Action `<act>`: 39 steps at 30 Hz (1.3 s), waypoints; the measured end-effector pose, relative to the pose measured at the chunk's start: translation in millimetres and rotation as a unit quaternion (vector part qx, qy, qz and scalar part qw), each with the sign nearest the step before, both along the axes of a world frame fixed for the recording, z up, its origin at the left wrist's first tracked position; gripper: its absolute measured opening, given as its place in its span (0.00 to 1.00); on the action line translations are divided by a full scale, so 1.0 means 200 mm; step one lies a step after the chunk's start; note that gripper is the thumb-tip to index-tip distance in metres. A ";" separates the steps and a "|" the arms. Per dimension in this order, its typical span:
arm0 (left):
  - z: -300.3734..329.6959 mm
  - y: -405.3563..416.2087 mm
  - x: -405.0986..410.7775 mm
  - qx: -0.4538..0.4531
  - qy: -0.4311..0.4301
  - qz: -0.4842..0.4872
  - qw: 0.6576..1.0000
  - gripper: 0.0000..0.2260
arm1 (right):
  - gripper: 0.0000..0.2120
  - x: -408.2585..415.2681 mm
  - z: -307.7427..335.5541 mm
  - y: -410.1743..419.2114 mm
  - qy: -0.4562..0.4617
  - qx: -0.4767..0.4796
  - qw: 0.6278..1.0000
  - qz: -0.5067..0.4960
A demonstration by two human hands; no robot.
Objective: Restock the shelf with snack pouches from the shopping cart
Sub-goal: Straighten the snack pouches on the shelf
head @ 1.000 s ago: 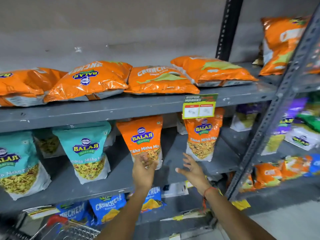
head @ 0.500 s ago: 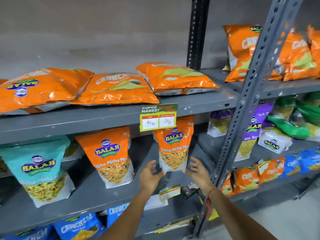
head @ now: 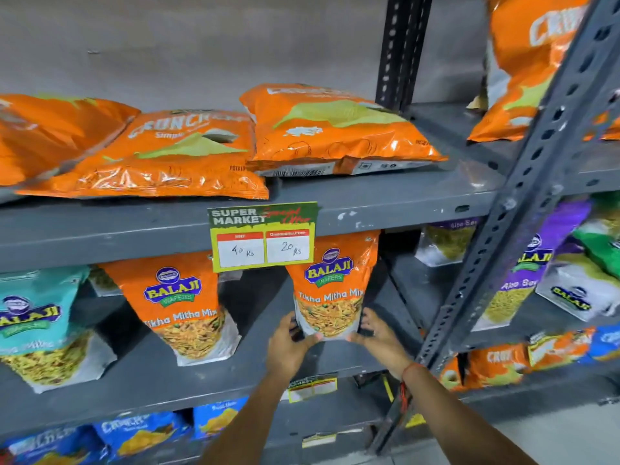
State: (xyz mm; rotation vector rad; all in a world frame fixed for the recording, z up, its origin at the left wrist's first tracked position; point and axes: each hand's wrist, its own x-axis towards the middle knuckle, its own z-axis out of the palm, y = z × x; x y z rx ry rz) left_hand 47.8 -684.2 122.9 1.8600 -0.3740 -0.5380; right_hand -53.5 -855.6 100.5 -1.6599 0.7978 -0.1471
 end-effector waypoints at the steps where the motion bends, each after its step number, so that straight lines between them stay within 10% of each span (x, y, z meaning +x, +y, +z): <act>1: -0.01 0.00 0.00 0.001 -0.002 0.005 1.000 0.27 | 0.33 0.00 0.00 -0.01 -0.005 -0.001 1.000 0.006; 8: 0.00 0.05 -0.04 -0.016 -0.009 0.019 1.000 0.34 | 0.43 -0.05 0.00 0.07 -0.051 -0.009 0.998 -0.046; 16: 0.18 0.50 -0.07 -0.065 -0.059 0.084 0.993 0.31 | 0.31 -0.08 0.14 0.52 -0.139 -0.001 0.978 -0.152; 39: 0.39 2.85 0.57 0.001 -0.104 0.366 0.925 0.28 | 0.24 0.95 0.34 2.69 -0.131 0.005 0.963 0.235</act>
